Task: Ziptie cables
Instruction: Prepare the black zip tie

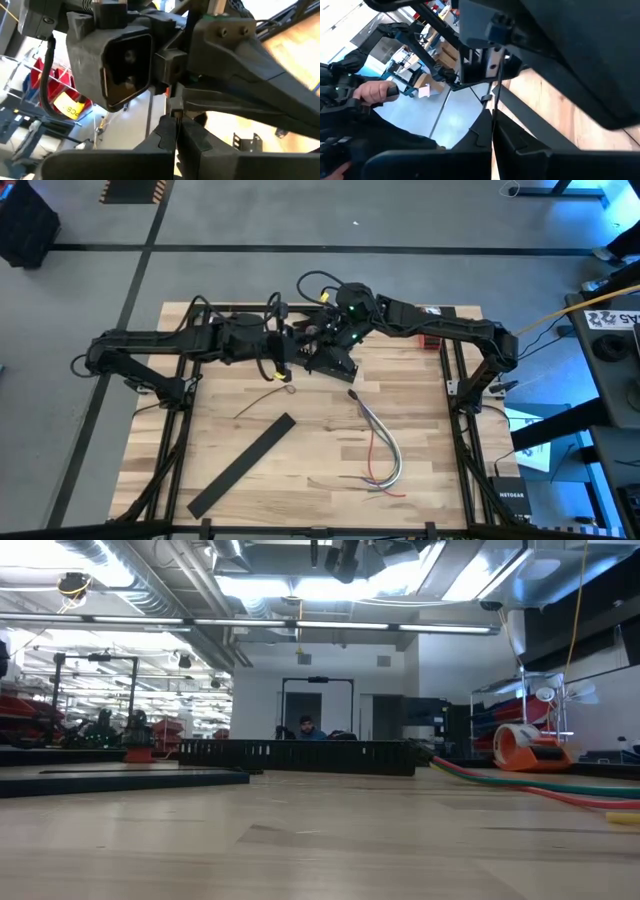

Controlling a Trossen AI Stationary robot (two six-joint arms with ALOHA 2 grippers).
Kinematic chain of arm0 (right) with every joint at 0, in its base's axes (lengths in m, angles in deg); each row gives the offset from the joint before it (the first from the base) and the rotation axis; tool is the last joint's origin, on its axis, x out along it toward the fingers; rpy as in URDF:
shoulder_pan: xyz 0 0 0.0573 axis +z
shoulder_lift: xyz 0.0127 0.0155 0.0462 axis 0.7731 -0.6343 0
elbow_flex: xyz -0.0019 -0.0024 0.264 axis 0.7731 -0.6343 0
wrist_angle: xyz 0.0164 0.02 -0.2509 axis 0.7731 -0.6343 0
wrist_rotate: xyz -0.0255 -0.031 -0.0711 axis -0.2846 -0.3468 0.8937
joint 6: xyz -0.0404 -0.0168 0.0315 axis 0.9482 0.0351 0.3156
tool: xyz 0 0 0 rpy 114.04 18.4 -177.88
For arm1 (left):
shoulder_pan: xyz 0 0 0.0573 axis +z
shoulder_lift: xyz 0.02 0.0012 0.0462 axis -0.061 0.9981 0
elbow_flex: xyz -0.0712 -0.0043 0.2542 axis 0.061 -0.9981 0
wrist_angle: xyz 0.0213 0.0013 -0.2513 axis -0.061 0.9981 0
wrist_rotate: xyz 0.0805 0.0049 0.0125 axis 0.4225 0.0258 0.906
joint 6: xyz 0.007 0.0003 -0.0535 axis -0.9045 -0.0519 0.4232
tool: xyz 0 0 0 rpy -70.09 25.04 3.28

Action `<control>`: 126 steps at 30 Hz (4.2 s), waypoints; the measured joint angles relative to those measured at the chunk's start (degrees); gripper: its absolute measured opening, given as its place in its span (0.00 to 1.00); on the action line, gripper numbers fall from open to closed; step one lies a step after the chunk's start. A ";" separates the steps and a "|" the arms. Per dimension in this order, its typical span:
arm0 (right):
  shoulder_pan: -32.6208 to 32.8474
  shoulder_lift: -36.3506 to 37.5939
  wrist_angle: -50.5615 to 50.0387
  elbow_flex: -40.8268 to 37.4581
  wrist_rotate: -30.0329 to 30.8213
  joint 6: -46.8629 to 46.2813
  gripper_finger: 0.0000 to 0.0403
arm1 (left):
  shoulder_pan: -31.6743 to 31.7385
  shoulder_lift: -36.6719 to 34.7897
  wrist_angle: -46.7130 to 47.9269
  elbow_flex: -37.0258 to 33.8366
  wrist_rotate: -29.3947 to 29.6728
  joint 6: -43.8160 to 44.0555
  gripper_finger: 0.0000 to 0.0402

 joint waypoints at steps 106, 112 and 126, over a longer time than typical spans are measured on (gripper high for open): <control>0.37 -0.02 3.94 -0.04 0.81 -8.73 0.00 | -1.68 1.08 1.30 -0.07 4.31 -3.88 0.00; 0.39 -0.02 3.88 -0.04 -0.68 -12.53 0.00 | -1.74 1.15 3.11 -0.07 6.95 -4.44 0.00; -3.40 0.02 4.39 -0.04 0.30 -17.51 0.00 | -4.34 3.01 3.17 -0.07 9.54 -6.37 0.00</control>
